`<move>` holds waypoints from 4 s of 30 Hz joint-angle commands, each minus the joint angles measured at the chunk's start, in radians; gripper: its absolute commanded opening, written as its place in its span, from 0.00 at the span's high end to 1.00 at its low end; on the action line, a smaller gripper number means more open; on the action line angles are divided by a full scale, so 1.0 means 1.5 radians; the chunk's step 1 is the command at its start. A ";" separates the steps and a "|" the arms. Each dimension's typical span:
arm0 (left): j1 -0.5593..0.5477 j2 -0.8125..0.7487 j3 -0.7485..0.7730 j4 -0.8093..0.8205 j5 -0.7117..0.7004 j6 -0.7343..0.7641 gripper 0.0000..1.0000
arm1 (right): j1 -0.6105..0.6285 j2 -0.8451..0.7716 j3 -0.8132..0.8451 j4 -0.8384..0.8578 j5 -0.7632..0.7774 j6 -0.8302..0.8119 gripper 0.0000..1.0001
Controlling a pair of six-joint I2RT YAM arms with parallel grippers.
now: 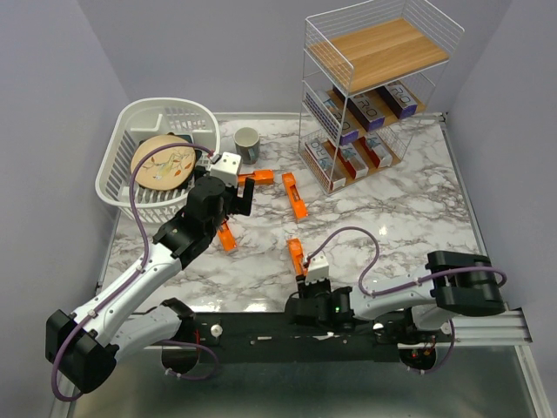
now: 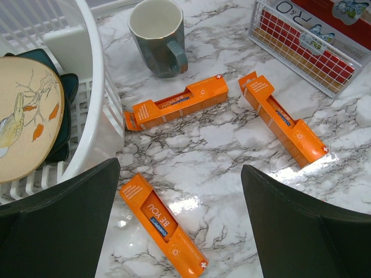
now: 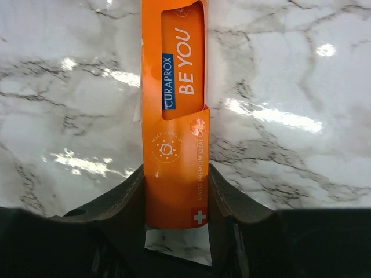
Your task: Place and organize the toothpastes onto the shelf
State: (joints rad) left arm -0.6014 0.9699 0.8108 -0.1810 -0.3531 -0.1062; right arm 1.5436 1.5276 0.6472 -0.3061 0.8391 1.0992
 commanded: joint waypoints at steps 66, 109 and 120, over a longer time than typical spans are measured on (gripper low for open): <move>0.191 0.072 0.048 0.109 0.220 -0.054 0.01 | -0.902 0.149 1.081 -0.240 -0.555 -0.855 0.36; 0.209 0.108 0.059 0.100 0.273 -0.075 0.01 | -1.026 0.094 0.908 -0.061 -0.740 -0.798 0.56; 0.214 0.112 0.061 0.098 0.279 -0.084 0.01 | -1.094 0.156 0.989 -0.062 -0.759 -0.825 0.57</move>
State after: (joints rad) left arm -0.2893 1.1332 0.8806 -0.0425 0.0406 -0.2169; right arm -0.0551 1.7149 2.0590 -0.3939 -0.2634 -0.1146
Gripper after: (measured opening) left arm 0.992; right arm 0.444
